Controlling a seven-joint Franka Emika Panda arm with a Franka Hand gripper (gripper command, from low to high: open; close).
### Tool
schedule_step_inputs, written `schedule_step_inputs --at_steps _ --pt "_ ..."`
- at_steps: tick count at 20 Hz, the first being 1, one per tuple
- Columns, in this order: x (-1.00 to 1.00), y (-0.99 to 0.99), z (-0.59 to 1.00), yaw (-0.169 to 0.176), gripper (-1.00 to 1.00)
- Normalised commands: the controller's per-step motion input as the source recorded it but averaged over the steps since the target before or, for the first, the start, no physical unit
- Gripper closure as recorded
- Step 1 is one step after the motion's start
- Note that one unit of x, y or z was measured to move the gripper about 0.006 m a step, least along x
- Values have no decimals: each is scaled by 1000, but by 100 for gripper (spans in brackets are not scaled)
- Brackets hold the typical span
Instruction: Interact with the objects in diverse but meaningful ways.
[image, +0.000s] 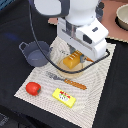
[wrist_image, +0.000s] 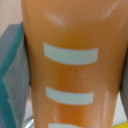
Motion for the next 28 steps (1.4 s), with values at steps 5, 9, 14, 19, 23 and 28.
schedule_step_inputs --at_steps 5,9,14,19,23,28 --pt "-174 -86 -267 19 100" --pt "-340 -19 -190 39 -100" --pt "146 73 187 0 -100" --pt "468 231 640 -11 -100" --pt "566 451 927 -19 -100" --pt "642 739 583 -4 -100"
